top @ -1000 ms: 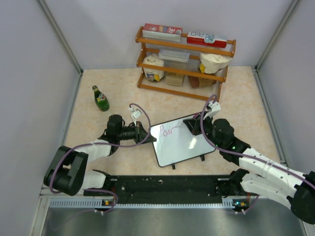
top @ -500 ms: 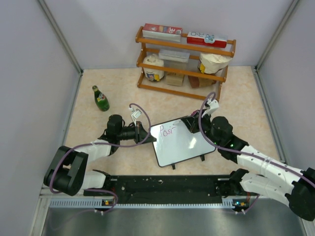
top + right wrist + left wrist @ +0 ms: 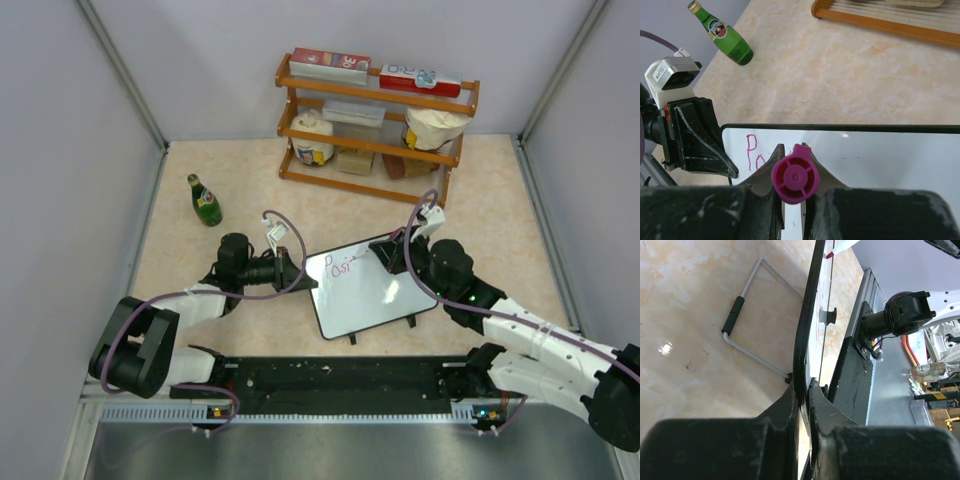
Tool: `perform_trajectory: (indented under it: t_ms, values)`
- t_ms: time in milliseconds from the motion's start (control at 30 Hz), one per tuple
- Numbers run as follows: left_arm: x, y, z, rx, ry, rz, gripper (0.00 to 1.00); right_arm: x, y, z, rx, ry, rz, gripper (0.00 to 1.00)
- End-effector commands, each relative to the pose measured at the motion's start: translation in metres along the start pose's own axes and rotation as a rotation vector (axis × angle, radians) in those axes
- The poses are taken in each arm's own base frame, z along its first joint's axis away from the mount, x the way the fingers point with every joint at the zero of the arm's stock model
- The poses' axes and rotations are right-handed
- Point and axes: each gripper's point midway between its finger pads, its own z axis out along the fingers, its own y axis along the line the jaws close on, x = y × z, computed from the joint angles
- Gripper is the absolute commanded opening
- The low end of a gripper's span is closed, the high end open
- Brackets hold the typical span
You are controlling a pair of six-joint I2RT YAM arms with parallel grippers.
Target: Write a sentence on the whiteboard
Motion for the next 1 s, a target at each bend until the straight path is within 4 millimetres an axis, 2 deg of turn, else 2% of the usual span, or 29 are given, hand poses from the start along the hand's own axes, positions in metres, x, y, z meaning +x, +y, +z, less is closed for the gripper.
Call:
perform_trajectory:
  t_ms: [0, 200, 533, 967]
  values:
    - [0.001, 0.017, 0.002, -0.066, -0.006, 0.061, 0.0, -0.002, -0.002, -0.004, -0.001, -0.017, 0.006, 0.0]
    - [0.001, 0.017, 0.002, -0.067, -0.007, 0.061, 0.0, 0.011, -0.006, -0.006, -0.003, 0.021, 0.006, 0.0]
    - [0.002, 0.017, 0.002, -0.069, -0.007, 0.062, 0.0, 0.022, -0.012, -0.012, 0.008, 0.039, 0.01, 0.0]
    - [0.001, 0.017, 0.001, -0.068, -0.008, 0.064, 0.0, 0.004, -0.012, -0.014, 0.028, -0.014, 0.003, 0.0]
